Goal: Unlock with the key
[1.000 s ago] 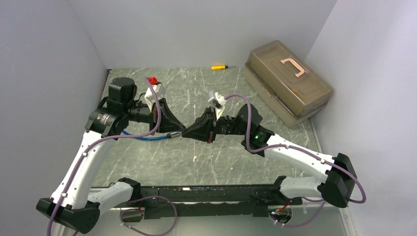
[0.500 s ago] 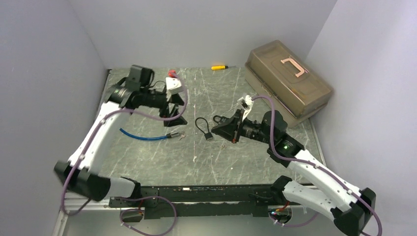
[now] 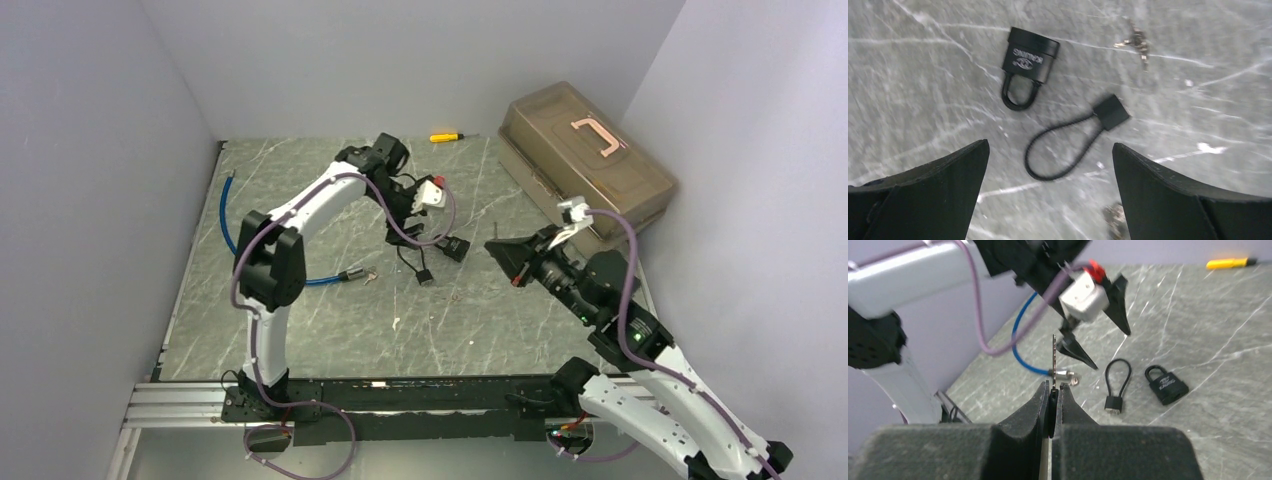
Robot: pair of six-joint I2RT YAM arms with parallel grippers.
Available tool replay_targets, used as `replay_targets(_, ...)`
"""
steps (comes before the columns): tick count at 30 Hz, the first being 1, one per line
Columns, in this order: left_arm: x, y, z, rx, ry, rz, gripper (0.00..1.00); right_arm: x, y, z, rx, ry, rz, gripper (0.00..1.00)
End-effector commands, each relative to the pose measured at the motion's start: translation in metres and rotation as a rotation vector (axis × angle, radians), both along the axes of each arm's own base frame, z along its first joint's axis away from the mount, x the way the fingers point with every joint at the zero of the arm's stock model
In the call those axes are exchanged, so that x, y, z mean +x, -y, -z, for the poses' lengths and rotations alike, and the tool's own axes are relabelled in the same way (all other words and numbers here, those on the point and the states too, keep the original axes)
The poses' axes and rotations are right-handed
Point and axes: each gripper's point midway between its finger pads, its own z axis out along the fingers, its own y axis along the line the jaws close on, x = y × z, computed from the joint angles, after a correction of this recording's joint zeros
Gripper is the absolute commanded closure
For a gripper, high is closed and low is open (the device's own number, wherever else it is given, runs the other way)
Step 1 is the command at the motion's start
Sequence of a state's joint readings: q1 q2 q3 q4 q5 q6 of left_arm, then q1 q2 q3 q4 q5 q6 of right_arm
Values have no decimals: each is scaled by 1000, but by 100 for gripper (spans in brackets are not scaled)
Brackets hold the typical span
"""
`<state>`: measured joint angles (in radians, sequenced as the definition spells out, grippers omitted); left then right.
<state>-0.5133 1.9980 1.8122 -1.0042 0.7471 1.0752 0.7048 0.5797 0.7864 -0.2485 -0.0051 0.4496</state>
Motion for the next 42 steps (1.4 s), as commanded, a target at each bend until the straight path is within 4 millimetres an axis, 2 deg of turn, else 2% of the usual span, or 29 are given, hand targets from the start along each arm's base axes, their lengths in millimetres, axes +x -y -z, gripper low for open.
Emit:
replay_targets(1, 43, 41, 3, -86, 233, 122, 1, 0, 25, -46, 64, 95, 104, 100)
replay_targets(7, 67, 78, 38, -88, 290, 192, 1, -2, 32, -61, 88, 130, 126, 100)
replay_targets(13, 68, 94, 65, -68, 305, 269, 1, -2, 31, -67, 82, 144, 118, 100)
replay_targets(23, 33, 97, 105, 45, 265, 415, 1, -4, 36, -75, 82, 167, 130, 100)
replay_targets(27, 30, 101, 109, 64, 267, 421, 1, -7, 40, -78, 83, 176, 137, 100)
replay_targets(33, 26, 104, 96, 70, 252, 387, 1, -9, 43, -78, 87, 184, 144, 100)
replay_targets(37, 29, 106, 84, 65, 205, 248, 1, -11, 46, -80, 86, 194, 145, 100)
replay_targets(42, 41, 109, 82, 79, 177, 45, 1, -13, 45, -78, 81, 197, 135, 100)
